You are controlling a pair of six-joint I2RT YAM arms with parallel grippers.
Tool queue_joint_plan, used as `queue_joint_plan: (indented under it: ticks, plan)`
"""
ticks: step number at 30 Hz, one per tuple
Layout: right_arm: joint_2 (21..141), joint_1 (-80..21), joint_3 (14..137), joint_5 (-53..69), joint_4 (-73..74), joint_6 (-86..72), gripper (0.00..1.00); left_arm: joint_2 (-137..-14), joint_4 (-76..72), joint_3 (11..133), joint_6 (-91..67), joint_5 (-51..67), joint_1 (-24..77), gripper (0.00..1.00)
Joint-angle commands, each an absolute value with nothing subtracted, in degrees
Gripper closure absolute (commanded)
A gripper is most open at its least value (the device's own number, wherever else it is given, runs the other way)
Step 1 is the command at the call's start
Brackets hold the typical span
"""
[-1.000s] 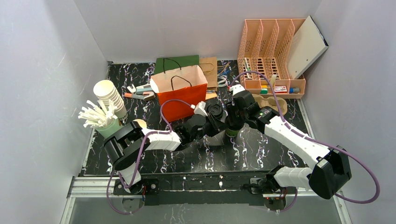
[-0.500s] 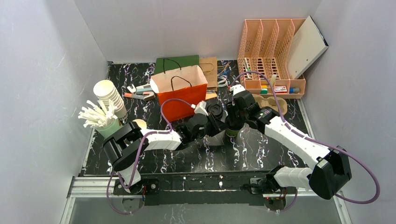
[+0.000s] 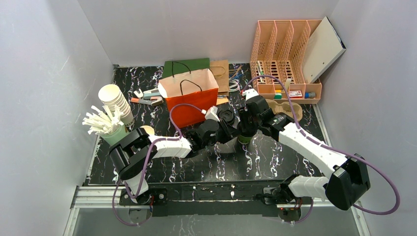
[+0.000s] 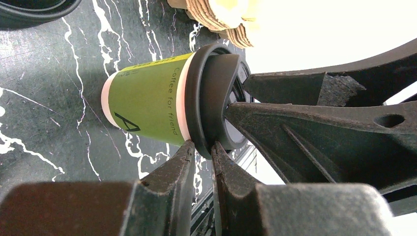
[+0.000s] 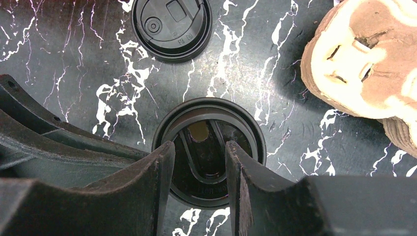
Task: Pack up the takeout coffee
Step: Adjust the coffee cup at the center of the board.
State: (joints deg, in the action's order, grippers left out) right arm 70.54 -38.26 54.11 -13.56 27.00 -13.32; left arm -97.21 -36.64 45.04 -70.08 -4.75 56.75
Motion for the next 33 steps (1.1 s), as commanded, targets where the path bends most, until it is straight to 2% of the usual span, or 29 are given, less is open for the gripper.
queue_joint_plan:
  ticks: [1,14,23,33]
  plan:
    - [73.9,-39.05,50.54,-7.88,33.7,-15.36,0.5,-104.86,-12.95,40.87,-64.05,-10.07,56.95,0.94]
    - [73.39,-38.03,50.97,-6.59,33.56,-15.55,0.51,-102.9,-6.67,46.15,-60.3,-11.21,56.95,0.92]
    - [72.85,-36.11,53.51,-3.46,33.18,-15.43,0.5,-98.86,5.91,60.22,-50.6,-11.54,56.95,0.83]
    - [72.61,-35.65,54.92,-2.15,32.72,-15.9,0.5,-95.46,4.97,67.82,-44.41,-6.74,56.95,0.67]
